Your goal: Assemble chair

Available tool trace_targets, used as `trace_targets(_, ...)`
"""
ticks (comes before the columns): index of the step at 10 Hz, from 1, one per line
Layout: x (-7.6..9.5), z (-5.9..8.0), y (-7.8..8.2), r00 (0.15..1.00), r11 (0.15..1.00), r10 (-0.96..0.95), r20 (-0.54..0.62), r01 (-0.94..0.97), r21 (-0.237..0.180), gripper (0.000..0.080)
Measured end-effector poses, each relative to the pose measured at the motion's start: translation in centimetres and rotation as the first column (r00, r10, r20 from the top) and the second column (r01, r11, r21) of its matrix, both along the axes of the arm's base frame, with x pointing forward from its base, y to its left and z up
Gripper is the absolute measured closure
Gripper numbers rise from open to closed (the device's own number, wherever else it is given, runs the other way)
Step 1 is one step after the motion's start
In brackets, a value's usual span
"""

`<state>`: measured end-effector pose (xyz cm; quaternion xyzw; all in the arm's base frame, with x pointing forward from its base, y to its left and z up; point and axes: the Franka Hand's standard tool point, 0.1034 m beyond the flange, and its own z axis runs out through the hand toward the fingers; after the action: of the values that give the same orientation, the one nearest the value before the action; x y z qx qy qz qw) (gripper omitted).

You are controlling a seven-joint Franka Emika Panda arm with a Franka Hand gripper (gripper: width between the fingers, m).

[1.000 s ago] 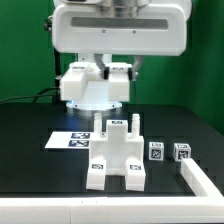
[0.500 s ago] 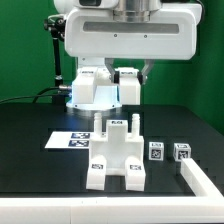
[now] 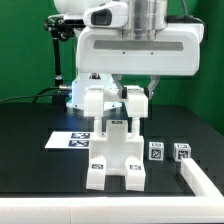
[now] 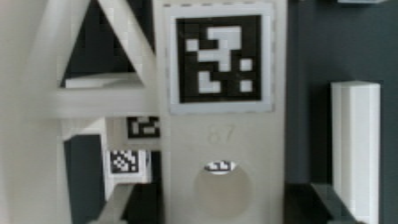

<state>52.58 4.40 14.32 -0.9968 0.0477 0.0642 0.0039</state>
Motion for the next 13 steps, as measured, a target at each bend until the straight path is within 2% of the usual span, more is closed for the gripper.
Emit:
trace_targets(3,-0.6,-1.1,0.3,0.999,0.999,-0.041,-0.028,0.041,-0.013,0.0515)
trace_targets(9,-0.1,-2.4,0.3,0.999,0.999,-0.05,-0.01,0.05,-0.021,0.0515)
trace_targets(13,-0.1,-2.6,0.3,0.999,0.998,-0.05,-0.012,0.05,-0.022,0.0515)
